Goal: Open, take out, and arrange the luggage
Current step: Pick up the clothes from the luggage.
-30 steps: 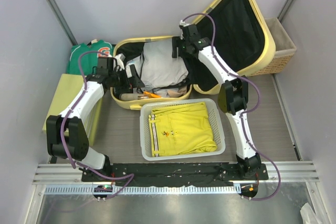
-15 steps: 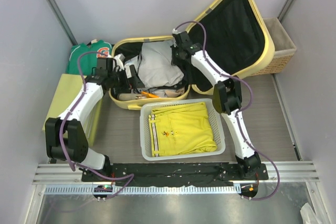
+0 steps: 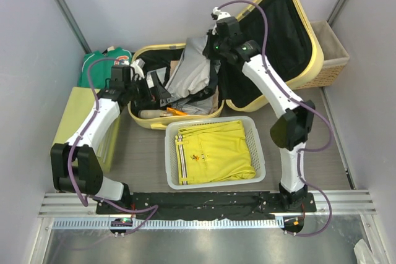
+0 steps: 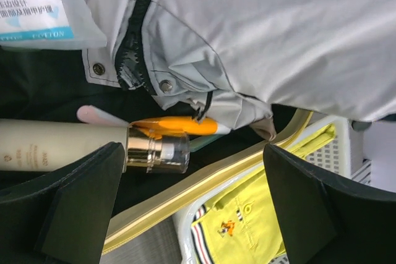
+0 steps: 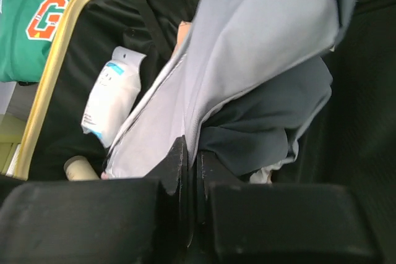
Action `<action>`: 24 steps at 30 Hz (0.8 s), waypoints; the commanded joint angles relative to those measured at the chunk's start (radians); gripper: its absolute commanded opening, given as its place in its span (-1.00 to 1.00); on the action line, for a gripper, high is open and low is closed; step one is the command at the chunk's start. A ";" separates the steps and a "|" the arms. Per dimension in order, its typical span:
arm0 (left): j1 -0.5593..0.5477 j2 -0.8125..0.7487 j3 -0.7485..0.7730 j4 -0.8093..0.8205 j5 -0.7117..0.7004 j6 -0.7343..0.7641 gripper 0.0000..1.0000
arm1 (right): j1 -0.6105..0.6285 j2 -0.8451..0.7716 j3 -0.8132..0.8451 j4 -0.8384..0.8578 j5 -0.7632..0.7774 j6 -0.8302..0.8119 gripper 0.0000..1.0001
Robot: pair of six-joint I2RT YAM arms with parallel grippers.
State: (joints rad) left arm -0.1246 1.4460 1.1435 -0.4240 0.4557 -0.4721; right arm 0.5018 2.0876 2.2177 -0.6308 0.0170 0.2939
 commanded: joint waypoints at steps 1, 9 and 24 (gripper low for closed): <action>0.008 -0.029 0.061 0.129 0.066 -0.089 0.99 | -0.051 -0.193 -0.102 0.098 0.052 0.002 -0.98; 0.006 0.077 0.082 0.339 0.097 -0.204 1.00 | -0.190 -0.339 -0.484 0.230 -0.003 0.027 -0.98; 0.008 0.588 0.427 0.551 0.169 -0.201 0.99 | -0.252 -0.195 -0.530 0.283 -0.106 0.037 -0.98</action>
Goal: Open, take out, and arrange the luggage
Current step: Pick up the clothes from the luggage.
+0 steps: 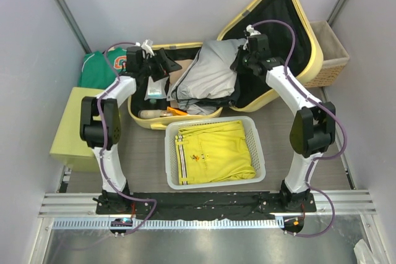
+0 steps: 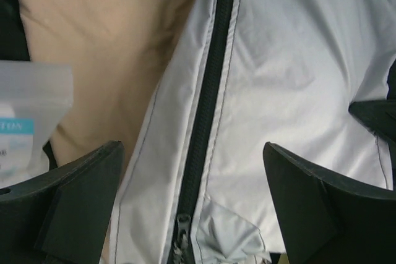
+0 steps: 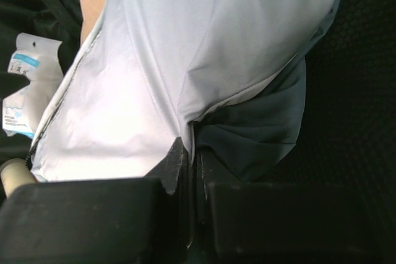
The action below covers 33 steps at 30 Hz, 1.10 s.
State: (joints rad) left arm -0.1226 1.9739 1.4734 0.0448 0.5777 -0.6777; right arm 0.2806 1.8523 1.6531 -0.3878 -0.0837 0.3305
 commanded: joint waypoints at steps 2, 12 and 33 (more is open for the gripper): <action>0.006 0.116 0.143 0.089 0.057 -0.002 0.99 | -0.037 0.050 0.042 0.037 -0.007 0.001 -0.98; -0.026 0.269 0.199 0.096 0.151 -0.016 0.99 | -0.043 0.039 0.036 0.030 -0.053 0.024 -0.98; -0.060 0.234 0.005 0.820 0.435 -0.545 -0.88 | -0.041 -0.079 -0.117 0.084 -0.194 0.153 0.41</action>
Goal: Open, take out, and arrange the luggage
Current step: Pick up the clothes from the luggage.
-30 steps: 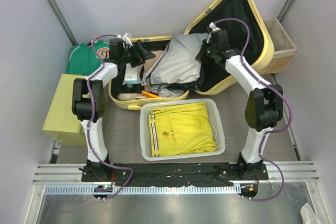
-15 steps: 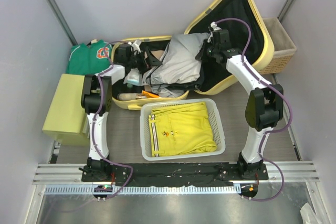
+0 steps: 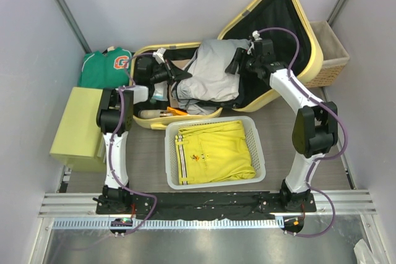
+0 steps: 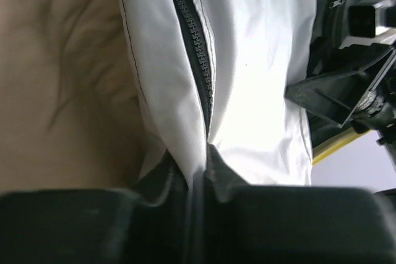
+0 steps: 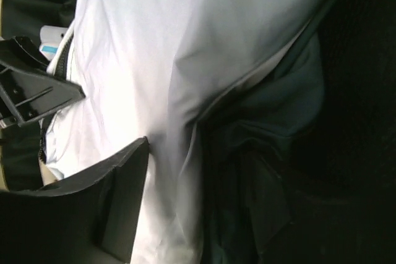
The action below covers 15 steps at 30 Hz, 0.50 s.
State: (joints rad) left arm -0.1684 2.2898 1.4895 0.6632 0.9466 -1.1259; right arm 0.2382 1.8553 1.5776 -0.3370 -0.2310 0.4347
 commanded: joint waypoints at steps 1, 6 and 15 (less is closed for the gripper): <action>-0.010 -0.090 -0.018 0.202 0.043 -0.098 -1.00 | 0.001 -0.090 -0.060 0.036 -0.045 0.052 0.49; 0.041 -0.151 -0.057 0.197 -0.022 -0.086 -1.00 | 0.004 -0.127 -0.105 0.041 -0.030 0.067 0.68; 0.070 -0.151 -0.040 0.170 -0.022 -0.086 -1.00 | 0.055 -0.041 -0.082 0.058 -0.039 0.091 0.82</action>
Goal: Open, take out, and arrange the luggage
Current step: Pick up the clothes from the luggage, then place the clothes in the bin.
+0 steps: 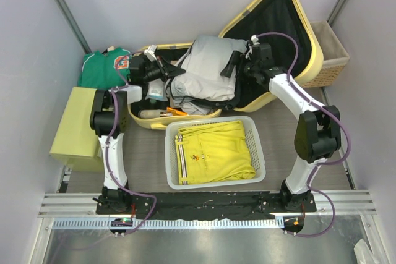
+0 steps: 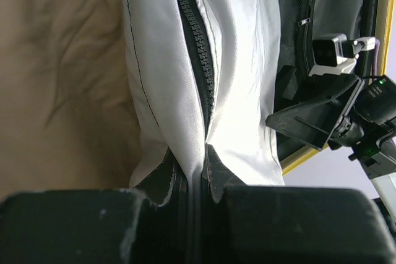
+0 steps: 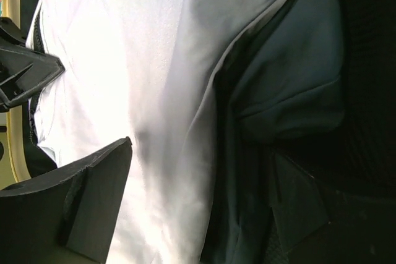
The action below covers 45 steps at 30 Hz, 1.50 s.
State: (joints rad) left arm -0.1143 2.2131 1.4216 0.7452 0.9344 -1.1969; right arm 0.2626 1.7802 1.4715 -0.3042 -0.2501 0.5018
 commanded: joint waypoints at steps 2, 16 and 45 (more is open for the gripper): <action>0.016 -0.076 0.028 0.088 -0.009 -0.015 -1.00 | 0.041 0.054 0.039 0.022 -0.026 0.029 0.84; -0.004 -0.150 0.033 0.091 -0.006 -0.027 -1.00 | 0.086 0.124 0.078 0.097 -0.041 0.060 -0.48; -0.353 -0.878 -0.229 -0.555 -0.413 0.256 -1.00 | 0.089 -0.497 -0.171 0.013 -0.107 -0.020 -0.98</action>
State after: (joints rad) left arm -0.3370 1.4876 1.2629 0.2783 0.6250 -0.9825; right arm 0.3397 1.4242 1.3376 -0.2657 -0.3290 0.5346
